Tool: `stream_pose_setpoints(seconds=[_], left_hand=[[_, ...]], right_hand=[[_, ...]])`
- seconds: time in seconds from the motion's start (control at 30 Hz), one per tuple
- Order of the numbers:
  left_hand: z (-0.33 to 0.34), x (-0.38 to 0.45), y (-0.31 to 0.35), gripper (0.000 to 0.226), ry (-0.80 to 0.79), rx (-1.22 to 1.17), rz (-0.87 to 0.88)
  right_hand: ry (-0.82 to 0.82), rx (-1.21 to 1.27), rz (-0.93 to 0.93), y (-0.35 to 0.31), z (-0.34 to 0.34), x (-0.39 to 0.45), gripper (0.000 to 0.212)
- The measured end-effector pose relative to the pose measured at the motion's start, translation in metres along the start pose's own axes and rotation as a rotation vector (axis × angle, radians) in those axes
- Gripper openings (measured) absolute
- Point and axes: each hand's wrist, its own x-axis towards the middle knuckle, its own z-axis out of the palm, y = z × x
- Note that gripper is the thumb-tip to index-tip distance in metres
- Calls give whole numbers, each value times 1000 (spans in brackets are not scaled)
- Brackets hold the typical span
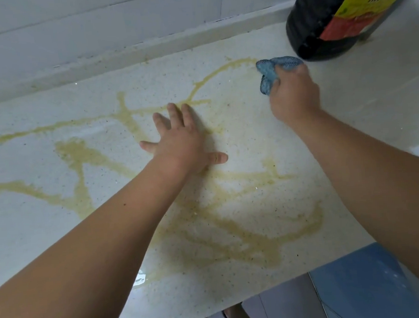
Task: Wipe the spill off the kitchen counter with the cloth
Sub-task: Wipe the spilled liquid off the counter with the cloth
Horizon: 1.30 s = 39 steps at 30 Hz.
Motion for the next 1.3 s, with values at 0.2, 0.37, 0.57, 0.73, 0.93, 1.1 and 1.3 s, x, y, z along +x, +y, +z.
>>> stream_pose_setpoints(seconds=[0.2,0.37,0.57,0.73,0.93,1.1,1.3], left_hand=[[-20,14,6,148,36,-26,31],[-25,27,13,145,-44,-36,45],[-20,25,10,147,8,-38,35],[-16,26,9,155,18,-42,18],[-18,23,12,159,0,-55,2],[-9,30,-5,168,92,-106,44],[-17,-9,-45,161,36,-57,-31]], right_hand=[[-170,126,-542,-29,8,-63,47],[-70,-18,-52,1,-5,21,44],[-135,28,-352,-55,14,-17,54],[-165,-26,-519,-35,4,-1,49],[-62,-109,13,-53,14,60,37],[-154,-3,-638,-100,25,-12,44],[-39,-135,-639,-84,18,3,36]])
